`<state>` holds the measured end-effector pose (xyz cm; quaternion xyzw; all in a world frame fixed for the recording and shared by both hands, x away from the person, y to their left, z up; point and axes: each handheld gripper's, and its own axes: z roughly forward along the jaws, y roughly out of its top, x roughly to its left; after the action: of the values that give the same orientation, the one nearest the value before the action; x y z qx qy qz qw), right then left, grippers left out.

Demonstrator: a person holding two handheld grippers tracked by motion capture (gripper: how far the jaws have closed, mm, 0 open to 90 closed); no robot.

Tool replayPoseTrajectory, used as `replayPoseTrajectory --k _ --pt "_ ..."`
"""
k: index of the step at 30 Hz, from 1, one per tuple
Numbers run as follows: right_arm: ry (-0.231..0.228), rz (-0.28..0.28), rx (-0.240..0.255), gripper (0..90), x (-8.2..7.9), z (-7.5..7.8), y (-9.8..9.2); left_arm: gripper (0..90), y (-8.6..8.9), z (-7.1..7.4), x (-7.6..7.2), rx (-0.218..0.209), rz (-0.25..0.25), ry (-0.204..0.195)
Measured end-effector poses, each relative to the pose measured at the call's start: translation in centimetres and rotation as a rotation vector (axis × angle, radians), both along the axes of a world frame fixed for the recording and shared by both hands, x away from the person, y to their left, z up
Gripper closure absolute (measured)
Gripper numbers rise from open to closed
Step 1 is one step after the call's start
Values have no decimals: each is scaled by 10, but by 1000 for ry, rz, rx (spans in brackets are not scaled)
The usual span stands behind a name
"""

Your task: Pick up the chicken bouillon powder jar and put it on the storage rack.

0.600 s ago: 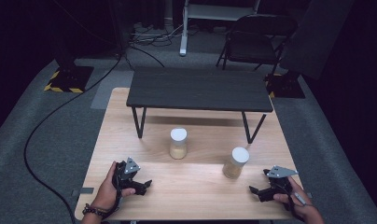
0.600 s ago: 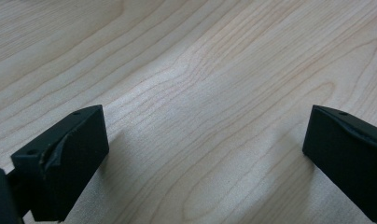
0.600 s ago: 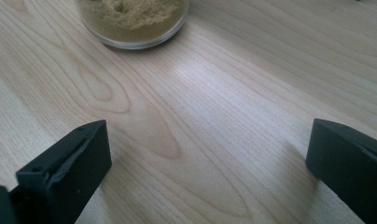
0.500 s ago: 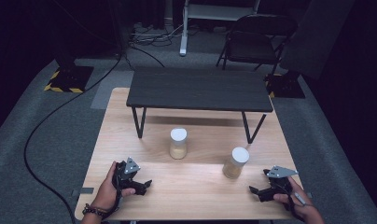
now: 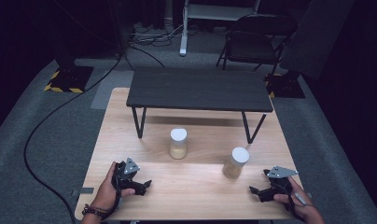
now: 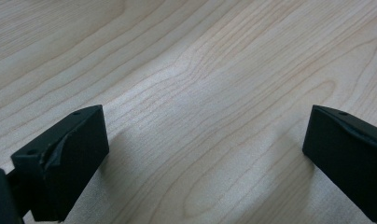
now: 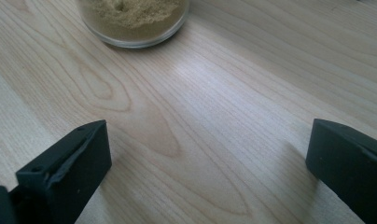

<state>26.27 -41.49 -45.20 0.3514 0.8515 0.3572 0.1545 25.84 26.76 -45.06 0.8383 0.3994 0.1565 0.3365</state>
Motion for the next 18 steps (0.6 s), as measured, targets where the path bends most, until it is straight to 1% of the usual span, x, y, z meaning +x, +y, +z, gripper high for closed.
replayPoseTrajectory --k 11,16,18 --pt "0 -1 0 0 0 0 0 5 0 0 0 1 3 -1" --pt "0 -1 0 0 0 0 0 8 -2 0 -2 4 17 -3" --pt "0 -1 0 0 0 0 0 10 -4 1 -3 14 22 -11"
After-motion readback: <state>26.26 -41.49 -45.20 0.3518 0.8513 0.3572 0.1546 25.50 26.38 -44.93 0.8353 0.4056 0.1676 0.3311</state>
